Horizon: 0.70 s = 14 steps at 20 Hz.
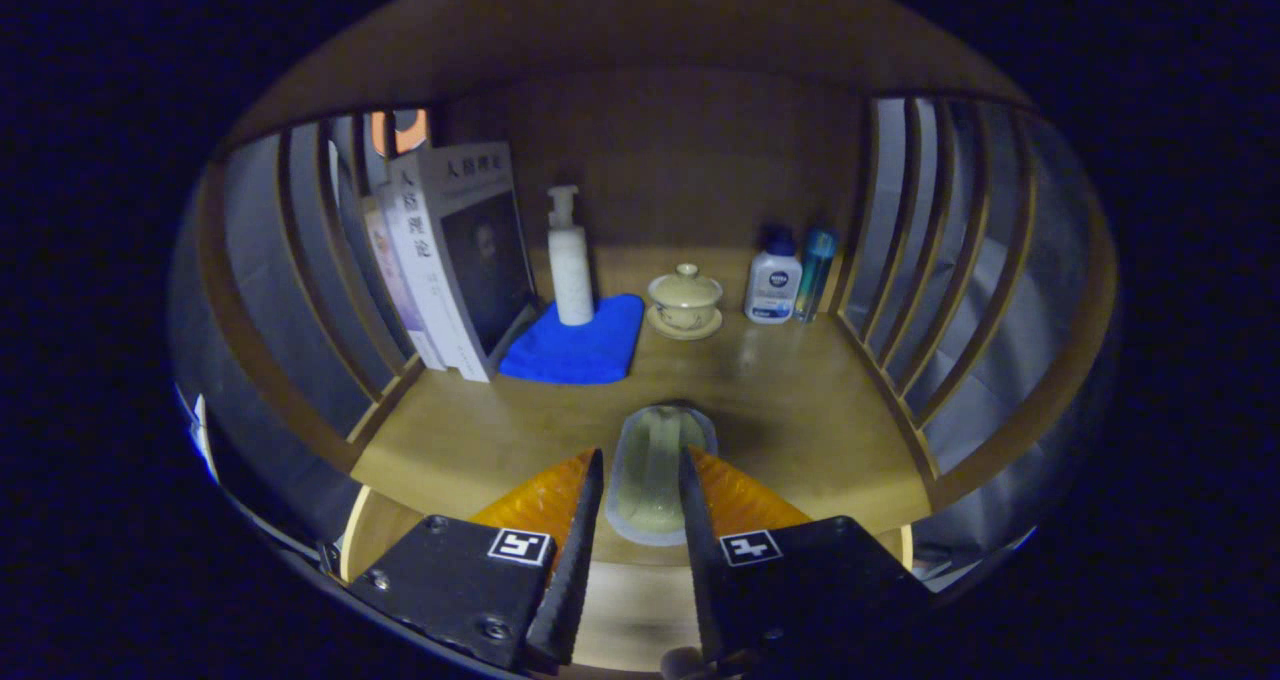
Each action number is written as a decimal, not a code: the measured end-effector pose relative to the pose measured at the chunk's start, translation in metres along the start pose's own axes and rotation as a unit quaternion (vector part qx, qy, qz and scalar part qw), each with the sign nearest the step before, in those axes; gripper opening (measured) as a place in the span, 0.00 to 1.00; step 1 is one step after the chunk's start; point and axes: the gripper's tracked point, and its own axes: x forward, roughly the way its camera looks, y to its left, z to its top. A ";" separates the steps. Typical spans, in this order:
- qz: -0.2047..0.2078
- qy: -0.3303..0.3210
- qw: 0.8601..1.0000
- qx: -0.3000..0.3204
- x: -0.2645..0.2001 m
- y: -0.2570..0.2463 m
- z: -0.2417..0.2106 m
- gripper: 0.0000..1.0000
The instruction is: Pull open the drawer, take out the items inside it, and place them on the countertop above the cabinet.
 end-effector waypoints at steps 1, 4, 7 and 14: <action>0.000 -0.017 1.000 -0.002 -0.010 0.001 0.001 0.48; 0.006 -0.074 0.997 -0.013 -0.045 0.007 0.003 0.62; 0.000 -0.122 0.992 -0.016 -0.080 0.006 -0.004 1.00; -0.010 -0.215 0.976 -0.016 -0.166 0.004 -0.047 1.00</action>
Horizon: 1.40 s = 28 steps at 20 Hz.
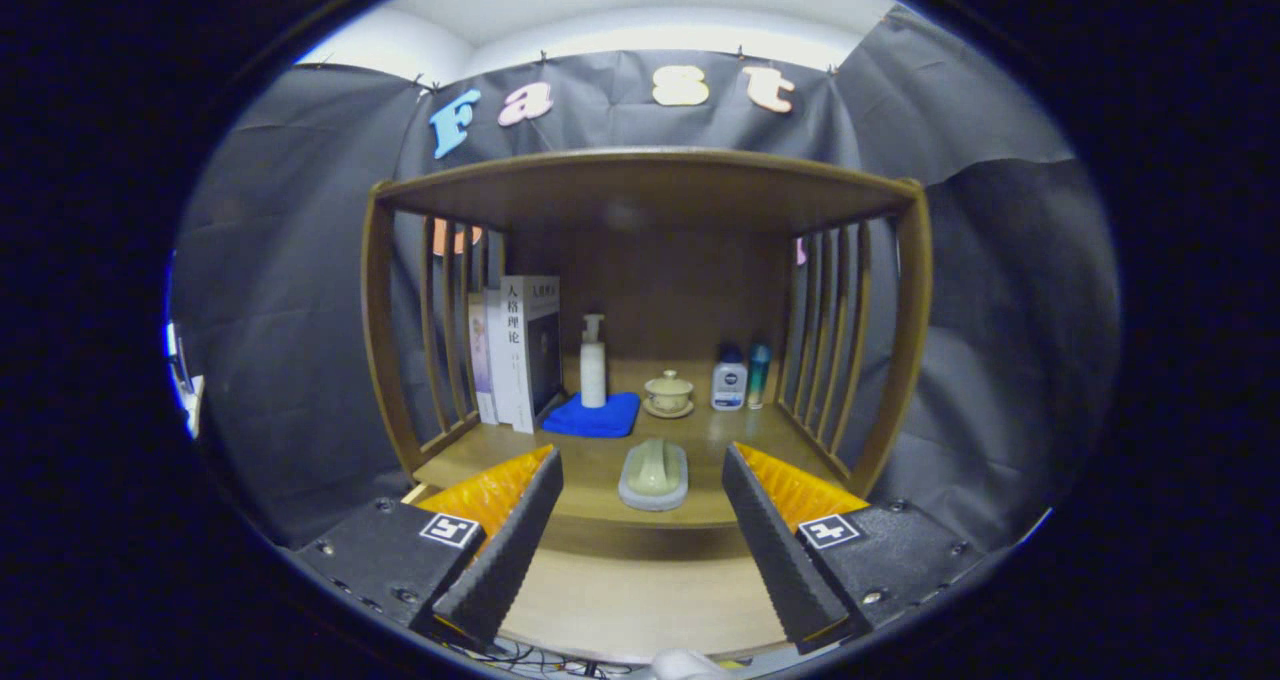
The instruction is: Pull open the drawer, take out the items inside it, and place them on the countertop above the cabinet.
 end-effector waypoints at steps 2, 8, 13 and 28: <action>-0.005 -0.016 1.000 0.005 -0.022 -0.002 -0.008 1.00; -0.026 -0.028 0.999 -0.003 -0.071 -0.004 -0.071 1.00; -0.027 0.003 1.000 -0.006 -0.083 -0.002 -0.147 1.00; -0.009 0.070 0.997 0.013 -0.063 0.026 -0.261 1.00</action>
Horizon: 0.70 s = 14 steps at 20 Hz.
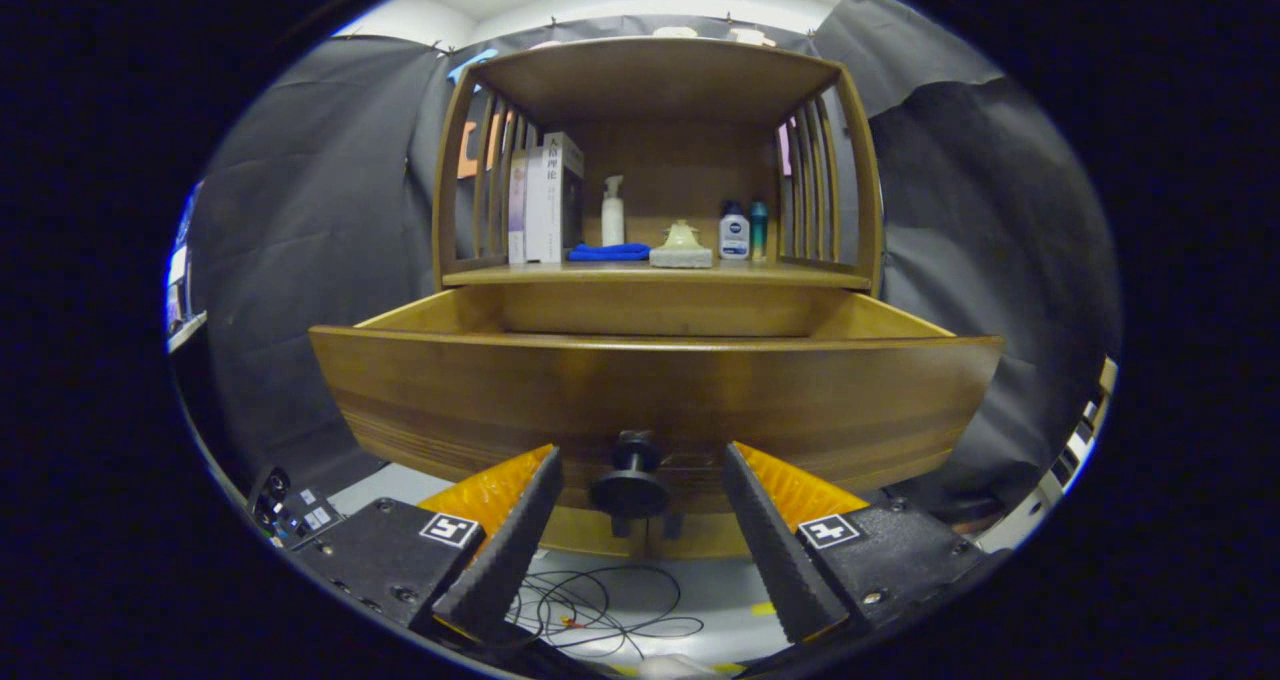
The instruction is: Pull open the drawer, take out the items inside it, and place them on the countertop above the cabinet.
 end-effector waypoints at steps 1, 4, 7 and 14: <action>-0.005 -0.001 1.000 0.000 0.003 -0.002 0.000 1.00; -0.004 0.011 1.000 0.014 0.011 -0.001 -0.008 1.00; -0.006 0.014 1.000 0.022 0.017 -0.002 -0.010 1.00; -0.026 -0.001 0.999 0.027 0.020 -0.001 -0.008 1.00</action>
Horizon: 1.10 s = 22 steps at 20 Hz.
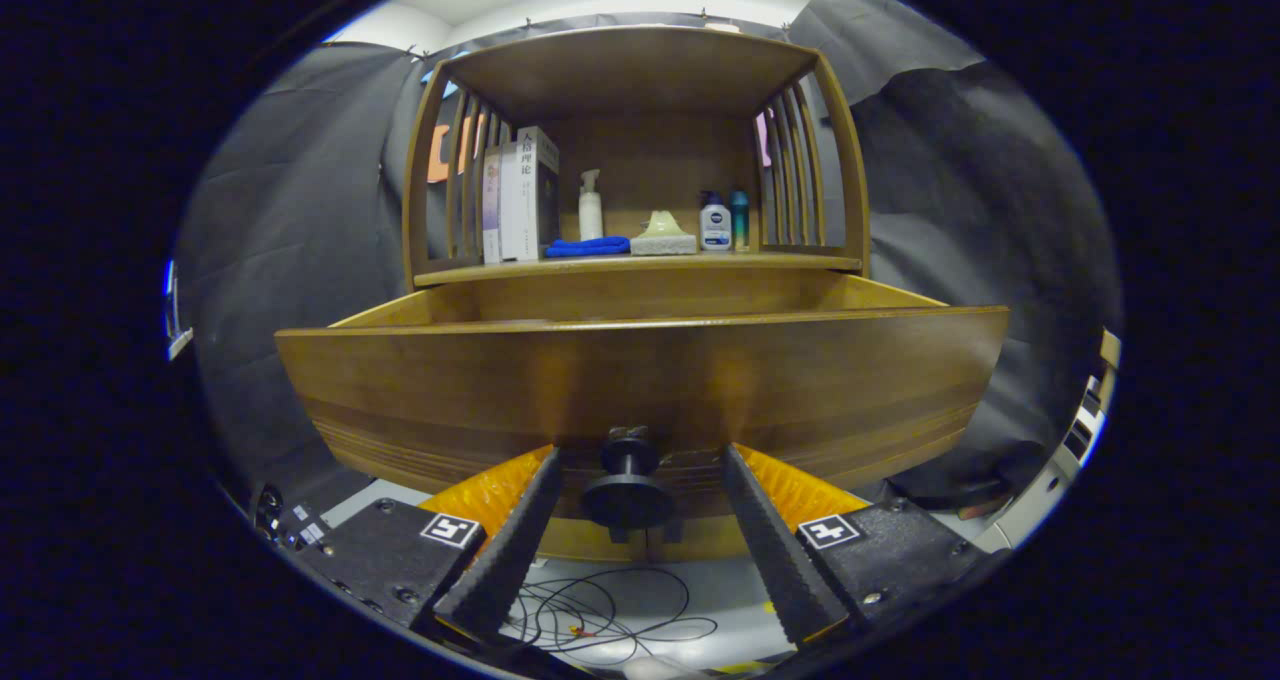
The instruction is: Pull open the drawer, take out the items inside it, and place them on the countertop above the cabinet.
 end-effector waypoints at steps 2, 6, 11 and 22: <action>0.000 -0.004 1.000 0.003 -0.001 0.001 0.001 1.00; 0.000 -0.007 1.000 -0.002 0.005 0.003 0.004 1.00; 0.003 -0.011 1.000 -0.008 0.020 0.000 0.011 0.99; 0.003 -0.021 1.000 -0.008 0.073 0.005 0.041 0.99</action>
